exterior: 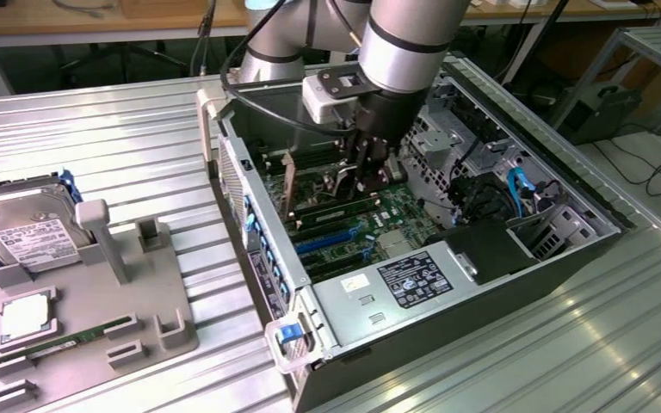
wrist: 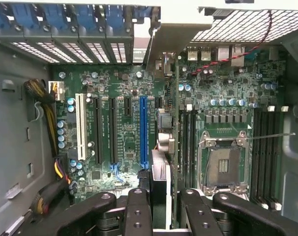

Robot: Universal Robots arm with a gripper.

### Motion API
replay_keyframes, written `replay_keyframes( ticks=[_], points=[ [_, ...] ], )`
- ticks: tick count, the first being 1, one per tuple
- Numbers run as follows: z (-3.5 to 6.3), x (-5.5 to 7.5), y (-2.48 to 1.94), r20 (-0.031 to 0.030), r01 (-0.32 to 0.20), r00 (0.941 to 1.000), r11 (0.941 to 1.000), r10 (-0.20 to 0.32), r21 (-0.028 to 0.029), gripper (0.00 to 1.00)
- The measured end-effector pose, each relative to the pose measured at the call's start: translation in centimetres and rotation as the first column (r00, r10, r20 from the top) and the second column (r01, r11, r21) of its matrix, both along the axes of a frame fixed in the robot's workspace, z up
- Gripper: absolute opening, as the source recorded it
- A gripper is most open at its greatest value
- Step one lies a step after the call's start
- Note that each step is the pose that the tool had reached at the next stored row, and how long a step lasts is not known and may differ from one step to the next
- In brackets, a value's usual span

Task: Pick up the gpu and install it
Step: 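Insert the gpu into the slot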

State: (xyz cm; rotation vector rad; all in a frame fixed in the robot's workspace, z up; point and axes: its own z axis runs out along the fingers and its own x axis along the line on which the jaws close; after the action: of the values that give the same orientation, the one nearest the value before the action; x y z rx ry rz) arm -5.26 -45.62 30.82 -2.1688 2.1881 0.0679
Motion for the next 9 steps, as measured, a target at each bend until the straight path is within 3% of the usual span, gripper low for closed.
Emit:
replay_keyframes(
  ticks=[6, 9],
  points=[
    [-1.10, 0.0, 0.00, 0.0000, 0.000, 1.0000, 1.0000, 0.000, 0.0000, 0.28],
    [-1.55, 0.0, -0.57, -0.0004, 0.000, 1.0000, 1.0000, 0.000, 0.0003, 0.28]
  ],
)
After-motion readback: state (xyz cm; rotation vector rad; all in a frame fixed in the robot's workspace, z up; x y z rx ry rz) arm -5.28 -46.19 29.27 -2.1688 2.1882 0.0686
